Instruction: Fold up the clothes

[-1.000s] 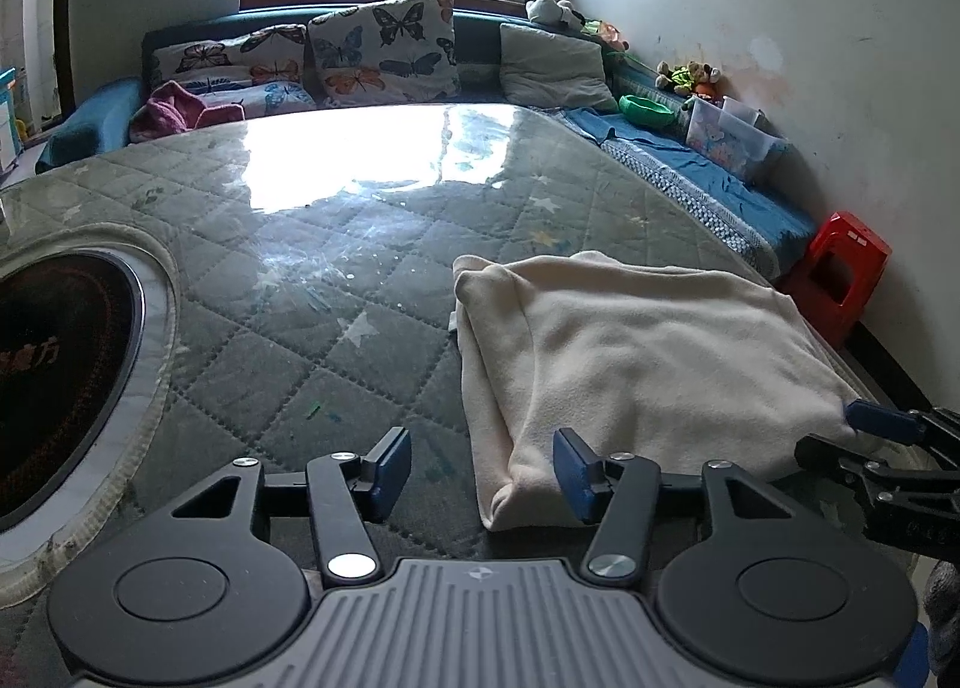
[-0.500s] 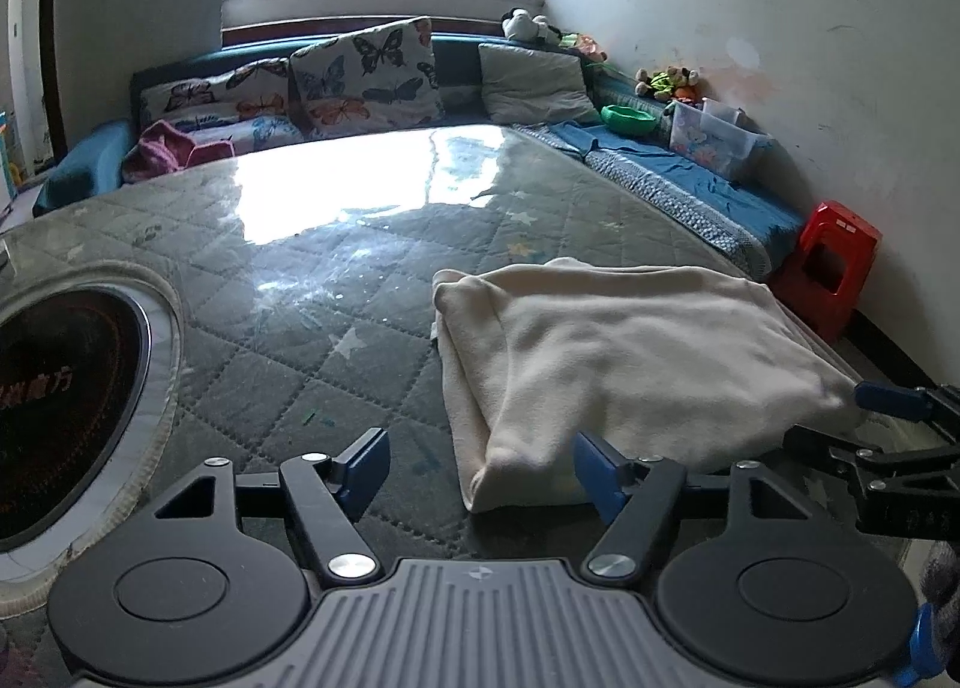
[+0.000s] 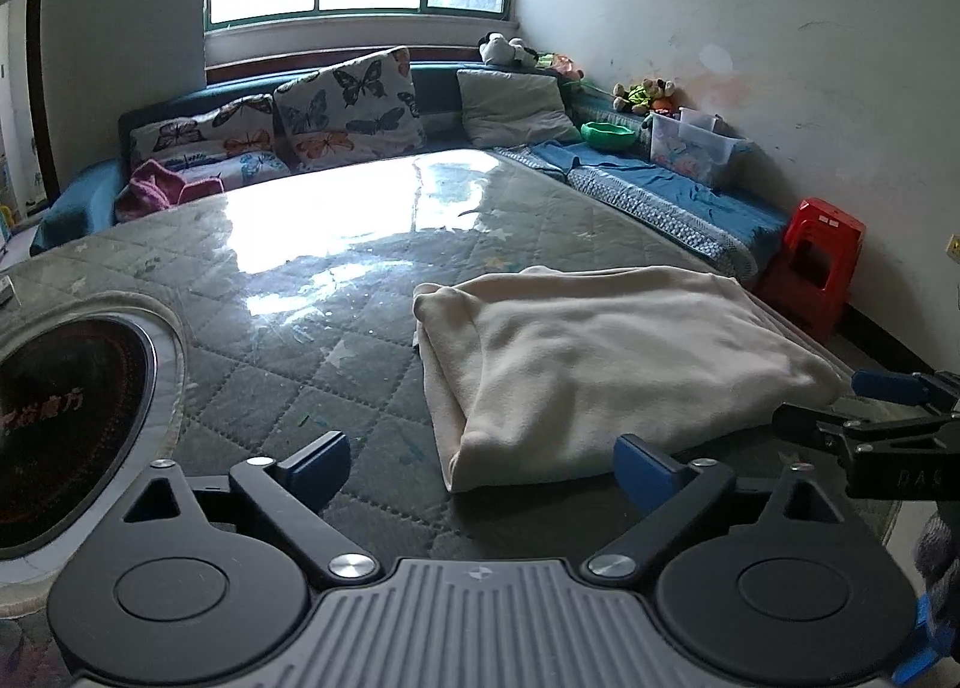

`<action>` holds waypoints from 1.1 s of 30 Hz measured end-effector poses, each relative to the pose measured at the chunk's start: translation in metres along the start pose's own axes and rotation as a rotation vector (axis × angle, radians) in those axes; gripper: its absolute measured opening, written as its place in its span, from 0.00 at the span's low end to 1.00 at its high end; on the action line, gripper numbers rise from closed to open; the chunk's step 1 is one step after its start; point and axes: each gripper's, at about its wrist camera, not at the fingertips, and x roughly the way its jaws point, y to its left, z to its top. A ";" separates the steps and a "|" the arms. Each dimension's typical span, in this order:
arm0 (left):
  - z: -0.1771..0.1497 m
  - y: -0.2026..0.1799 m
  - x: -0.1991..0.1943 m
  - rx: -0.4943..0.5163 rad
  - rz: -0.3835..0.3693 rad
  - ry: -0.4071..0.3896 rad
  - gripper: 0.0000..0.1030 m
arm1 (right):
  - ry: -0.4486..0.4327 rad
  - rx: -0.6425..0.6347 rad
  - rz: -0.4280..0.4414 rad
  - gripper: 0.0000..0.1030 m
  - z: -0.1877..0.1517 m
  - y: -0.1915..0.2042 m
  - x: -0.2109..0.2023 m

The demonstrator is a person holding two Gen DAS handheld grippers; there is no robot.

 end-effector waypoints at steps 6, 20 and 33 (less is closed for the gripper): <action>-0.005 -0.003 -0.007 0.014 -0.006 -0.012 1.00 | -0.027 0.010 0.003 1.00 -0.005 0.004 -0.008; -0.021 -0.007 -0.018 0.024 0.016 -0.023 1.00 | -0.086 0.002 -0.011 1.00 -0.016 0.016 -0.025; -0.034 -0.016 -0.026 0.048 0.027 -0.022 1.00 | -0.069 -0.022 -0.029 1.00 -0.025 0.028 -0.028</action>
